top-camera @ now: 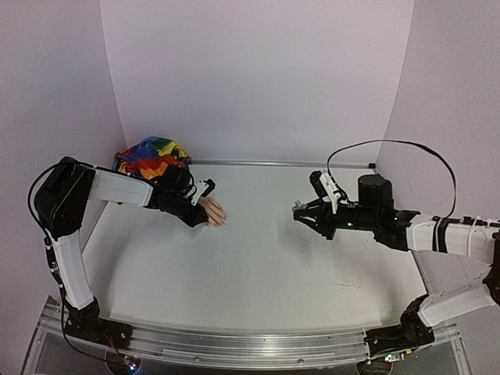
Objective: Paint the nails
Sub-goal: Paint the nail with the hand.
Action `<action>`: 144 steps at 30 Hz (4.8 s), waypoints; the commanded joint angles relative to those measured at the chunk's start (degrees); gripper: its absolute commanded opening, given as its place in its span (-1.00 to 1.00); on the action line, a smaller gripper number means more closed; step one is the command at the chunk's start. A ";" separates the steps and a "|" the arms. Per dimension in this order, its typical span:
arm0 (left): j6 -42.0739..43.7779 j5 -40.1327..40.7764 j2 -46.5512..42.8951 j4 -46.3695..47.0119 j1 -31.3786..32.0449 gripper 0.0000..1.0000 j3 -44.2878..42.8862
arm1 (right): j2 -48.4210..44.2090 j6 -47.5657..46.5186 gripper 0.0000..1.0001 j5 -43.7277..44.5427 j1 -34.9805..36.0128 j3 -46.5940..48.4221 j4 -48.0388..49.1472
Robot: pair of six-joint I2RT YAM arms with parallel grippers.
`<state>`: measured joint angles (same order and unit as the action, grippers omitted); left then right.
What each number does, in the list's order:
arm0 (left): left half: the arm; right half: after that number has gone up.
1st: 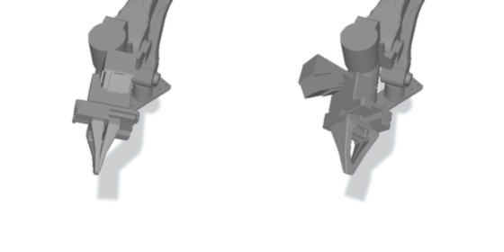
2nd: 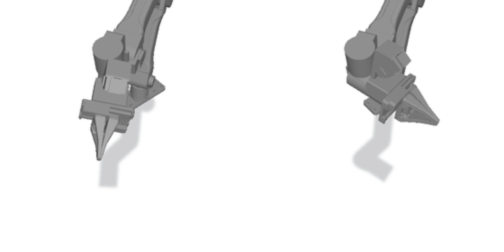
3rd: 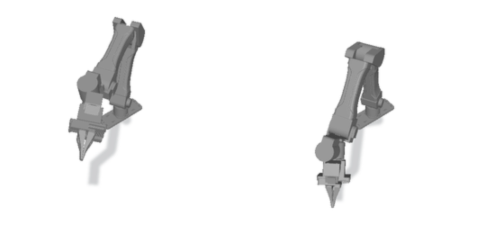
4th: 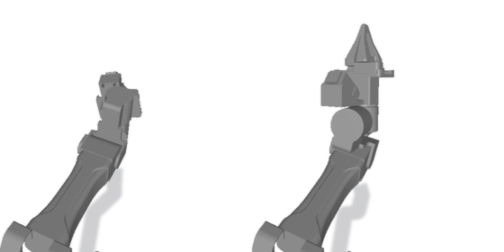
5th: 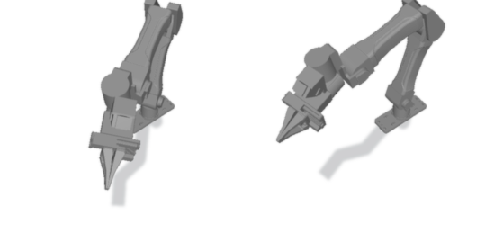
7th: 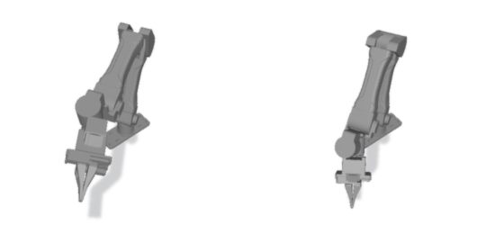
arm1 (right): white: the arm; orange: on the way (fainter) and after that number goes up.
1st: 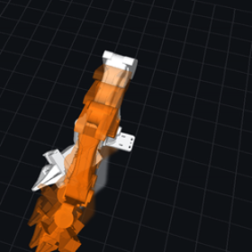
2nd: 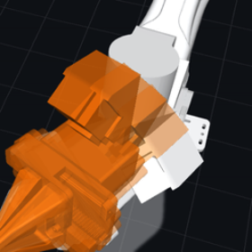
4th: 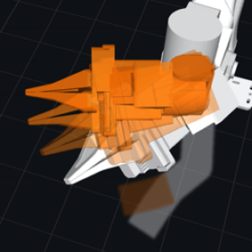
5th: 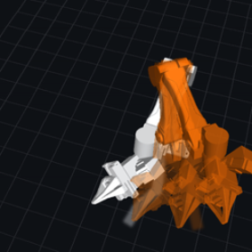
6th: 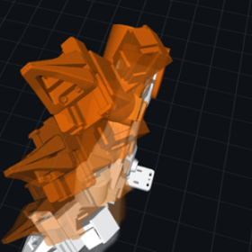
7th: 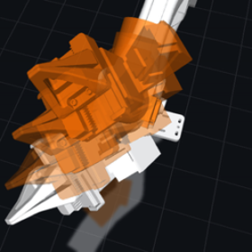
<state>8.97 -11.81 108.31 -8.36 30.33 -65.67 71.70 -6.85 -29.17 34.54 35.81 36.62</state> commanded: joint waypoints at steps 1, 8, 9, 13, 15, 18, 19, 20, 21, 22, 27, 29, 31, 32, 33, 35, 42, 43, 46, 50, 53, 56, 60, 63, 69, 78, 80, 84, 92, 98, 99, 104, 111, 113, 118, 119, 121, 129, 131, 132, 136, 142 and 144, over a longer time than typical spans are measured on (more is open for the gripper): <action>0.20 -0.27 0.37 2.05 -0.27 -1.00 -2.69 | -0.33 0.02 -1.00 -1.42 0.11 1.29 2.31; 0.10 0.02 0.84 2.03 -0.27 -1.00 -3.04 | -0.51 -0.05 -1.00 -1.41 0.09 1.19 2.29; 0.14 0.06 0.78 2.03 -0.27 -1.00 -3.05 | -0.58 -0.05 -1.00 -1.46 0.10 1.15 2.30; 0.26 -0.22 0.81 2.03 -0.27 -1.00 -3.00 | -0.38 0.00 -1.00 -1.48 0.12 1.18 2.31; 0.35 -0.44 0.79 2.03 -0.25 -1.00 -3.05 | -0.34 0.06 -1.00 -1.51 0.10 1.19 2.30; 0.46 -0.83 0.83 2.08 -0.27 -1.00 -3.02 | -0.34 0.05 -1.00 -1.46 0.10 1.19 2.31; 0.51 -0.96 0.80 2.04 -0.22 -1.00 -3.00 | -0.34 0.04 -1.00 -1.50 0.09 1.19 2.31; 0.56 -1.19 0.79 2.03 -0.26 -1.00 -3.00 | -0.33 0.08 -1.00 -1.51 0.11 1.19 2.31; 0.65 -1.37 0.76 2.03 -0.27 -1.00 -2.97 | -0.33 0.04 -1.00 -1.51 0.10 1.19 2.31; 0.69 -1.45 0.74 2.03 -0.27 -1.00 -2.96 | -0.33 0.08 -1.00 -1.51 0.11 1.19 2.31; 0.72 -1.81 0.84 2.03 -0.27 -1.00 -2.96 | -0.33 0.08 -1.00 -1.51 0.16 1.28 2.31; 0.76 -1.98 0.74 1.96 -0.27 -1.00 -2.81 | -0.33 0.04 -1.00 -1.43 0.11 1.19 2.31; 0.76 -2.13 0.76 1.96 -0.18 -1.00 -2.81 | -0.33 0.07 -1.00 -1.47 0.09 1.19 2.31; 0.75 -2.30 0.76 1.95 -0.18 -1.00 -2.81 | -0.27 0.05 -1.00 -1.49 0.11 1.19 2.31; 0.71 -2.38 0.75 1.94 -0.14 -1.00 -2.76 | -0.25 0.00 -1.00 -1.49 0.13 1.19 2.31; 0.61 -2.62 0.72 1.94 -0.03 -1.00 -2.63 | -0.25 0.06 -1.00 -1.43 0.09 1.19 2.29; 0.79 -2.69 0.57 1.95 0.17 -1.00 -2.55 | -0.32 0.08 -1.00 -1.48 0.11 1.18 2.31; 0.78 -2.81 0.52 1.94 0.18 -1.00 -2.48 | -0.33 0.08 -1.00 -1.50 0.09 1.14 2.31; 0.65 -2.99 -0.06 1.94 0.27 -1.00 -2.12 | -0.42 0.00 -1.00 -1.34 0.09 1.17 2.28; 0.12 -2.33 -2.52 1.94 0.35 -1.00 -0.98 | -0.42 -0.01 -1.00 -1.42 0.14 1.12 2.31; -0.17 -1.57 -4.52 1.94 0.35 -1.00 -0.21 | -0.42 -0.03 -1.00 -1.42 0.10 1.10 2.31; 0.08 -0.16 -5.17 1.94 0.22 -1.00 -0.01 | -0.51 0.00 -1.00 -1.51 0.09 1.17 2.31; -0.06 0.51 -3.78 1.77 -0.39 -1.00 -0.66 | -0.66 0.06 -1.00 -1.57 0.09 1.12 2.31; -0.09 0.90 -2.32 1.79 -0.51 -1.00 -1.33 | -0.85 -0.04 -1.00 -1.35 0.13 1.01 2.31; 0.22 0.77 -0.97 1.68 -0.53 -1.00 -2.26 | -0.65 -0.03 -1.00 -1.35 0.10 1.01 2.31; 0.61 0.17 -0.23 0.85 -0.52 -1.00 -3.01 | -0.45 -0.05 -1.00 -1.55 0.15 1.23 2.31; 0.69 0.08 -0.06 0.64 -0.53 -1.00 -3.34 | -0.42 -0.01 -1.00 -1.59 0.09 1.28 2.31; 0.72 0.12 0.23 0.31 -0.53 -1.00 -3.61 | -0.40 0.00 -1.00 -1.59 0.08 1.30 2.31; 0.84 0.12 0.46 -0.01 -0.53 -1.00 -3.85 | -0.31 -0.03 -1.00 -1.68 0.10 1.37 2.31; 0.75 0.15 0.51 -0.25 -0.53 -1.00 -3.95 | -0.42 0.00 -1.00 -1.59 0.11 1.28 2.31; 0.70 0.19 0.69 -0.36 -0.53 -1.00 -4.11 | -0.42 -0.01 -1.00 -1.59 0.14 1.28 2.31; 0.71 0.21 0.81 -0.67 -0.53 -1.00 -4.23 | -0.68 -0.04 -1.00 -1.51 0.09 1.15 2.31; 0.83 -0.08 0.49 -0.78 -0.45 -1.00 -4.01 | -0.51 0.00 -1.00 -1.59 0.09 1.19 2.31; 0.88 -0.10 0.60 -0.86 -0.44 -1.00 -4.12 | -0.59 0.01 -1.00 -1.53 0.14 1.17 2.31; 1.13 0.21 0.93 -1.19 -0.12 -1.00 -4.37 | -0.53 -0.03 -1.00 -1.51 0.16 1.18 2.31; 1.21 0.28 0.95 -1.28 -0.02 -1.00 -4.44 | -0.51 -0.06 -1.00 -1.51 0.12 1.21 2.31; 1.22 0.30 0.95 -1.46 0.08 -1.00 -4.48 | -0.51 -0.03 -1.00 -1.59 0.09 1.19 2.31; 1.49 0.29 1.03 -1.99 0.43 -1.00 -4.67 | -0.42 0.08 -1.00 -1.59 0.12 1.19 2.31; 1.59 0.29 1.15 -2.16 0.52 -1.00 -4.80 | -0.42 0.07 -1.00 -1.53 0.13 1.19 2.31; 1.59 0.30 1.29 -2.25 0.60 -1.00 -4.84 | -0.47 0.07 -1.00 -1.56 0.11 1.19 2.31; 1.64 0.18 1.46 -2.62 0.61 -1.00 -5.00 | -0.42 0.02 -1.00 -1.58 0.10 1.13 2.31; 1.84 0.03 1.86 -3.30 0.70 -1.00 -5.60 | -0.42 -0.05 -1.00 -1.51 0.09 1.19 2.31; 1.92 -0.12 1.89 -3.48 0.78 -1.00 -5.61 | -0.42 0.05 -1.00 -1.51 0.13 1.19 2.31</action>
<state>9.89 -11.75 109.91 -11.09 30.83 -68.42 71.70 -6.85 -29.32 34.52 35.81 36.62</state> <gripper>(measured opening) 0.154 0.175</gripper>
